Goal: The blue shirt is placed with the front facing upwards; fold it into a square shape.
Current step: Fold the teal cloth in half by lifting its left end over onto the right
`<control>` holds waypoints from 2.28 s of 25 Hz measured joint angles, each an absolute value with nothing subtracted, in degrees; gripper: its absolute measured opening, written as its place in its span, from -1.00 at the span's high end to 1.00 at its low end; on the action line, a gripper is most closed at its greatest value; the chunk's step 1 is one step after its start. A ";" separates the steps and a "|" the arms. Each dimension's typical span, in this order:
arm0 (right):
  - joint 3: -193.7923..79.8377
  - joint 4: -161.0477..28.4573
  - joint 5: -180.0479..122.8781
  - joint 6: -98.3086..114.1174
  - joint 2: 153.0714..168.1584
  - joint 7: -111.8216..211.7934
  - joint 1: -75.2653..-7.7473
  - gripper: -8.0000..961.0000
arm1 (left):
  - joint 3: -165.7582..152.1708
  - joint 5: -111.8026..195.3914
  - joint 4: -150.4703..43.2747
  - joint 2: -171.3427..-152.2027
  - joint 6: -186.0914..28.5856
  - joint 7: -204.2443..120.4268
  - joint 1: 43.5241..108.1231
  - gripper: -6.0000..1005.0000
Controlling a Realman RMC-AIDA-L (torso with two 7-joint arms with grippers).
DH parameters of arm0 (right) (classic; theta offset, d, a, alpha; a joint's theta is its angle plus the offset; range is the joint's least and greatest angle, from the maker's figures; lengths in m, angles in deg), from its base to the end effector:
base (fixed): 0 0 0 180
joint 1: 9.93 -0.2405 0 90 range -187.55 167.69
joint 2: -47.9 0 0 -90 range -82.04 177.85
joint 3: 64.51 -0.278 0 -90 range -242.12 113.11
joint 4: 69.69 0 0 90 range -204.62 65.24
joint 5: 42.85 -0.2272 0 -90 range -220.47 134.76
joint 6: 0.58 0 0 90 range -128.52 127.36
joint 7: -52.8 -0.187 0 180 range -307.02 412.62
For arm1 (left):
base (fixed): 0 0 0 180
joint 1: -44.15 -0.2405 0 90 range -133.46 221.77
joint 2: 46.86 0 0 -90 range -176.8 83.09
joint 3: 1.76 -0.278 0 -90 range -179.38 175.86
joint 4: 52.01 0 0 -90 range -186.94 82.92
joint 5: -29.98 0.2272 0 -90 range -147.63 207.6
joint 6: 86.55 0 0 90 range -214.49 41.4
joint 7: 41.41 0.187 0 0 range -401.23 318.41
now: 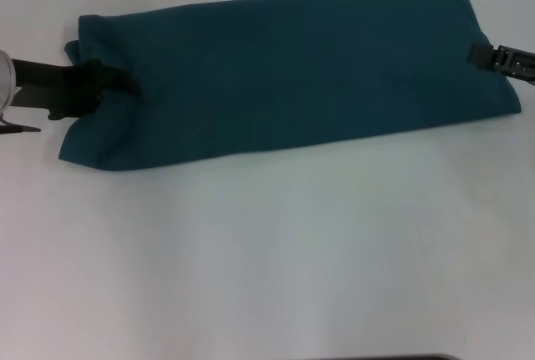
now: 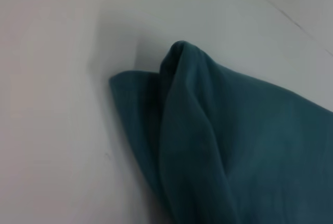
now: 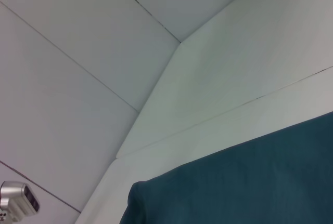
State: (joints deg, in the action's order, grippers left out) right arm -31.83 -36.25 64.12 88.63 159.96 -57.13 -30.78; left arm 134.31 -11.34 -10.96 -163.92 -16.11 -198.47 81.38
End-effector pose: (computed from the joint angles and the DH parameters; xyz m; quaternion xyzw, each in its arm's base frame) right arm 0.3538 0.3427 0.0265 -0.7644 0.5286 0.3336 0.1581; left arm -0.3194 0.4268 -0.0388 -0.6728 -0.7095 -0.0982 0.1854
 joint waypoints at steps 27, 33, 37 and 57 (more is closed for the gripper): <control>-31.81 -36.29 63.84 88.63 159.96 -57.50 -30.85 -0.28 | 134.90 -10.39 -10.25 -161.41 -14.59 -198.61 80.40 0.85; -31.81 -36.30 63.75 88.61 160.04 -57.72 -30.89 -0.28 | 136.79 -10.41 -10.26 -159.16 -13.73 -198.70 78.33 0.85; -31.81 -36.30 63.97 88.29 160.05 -58.22 -31.15 -0.28 | 137.74 -10.14 -10.26 -157.53 -13.46 -198.72 77.32 0.85; -31.75 -36.30 64.20 87.65 160.06 -58.30 -30.67 -0.27 | 140.54 -7.39 -10.27 -154.41 -12.76 -200.01 77.15 0.85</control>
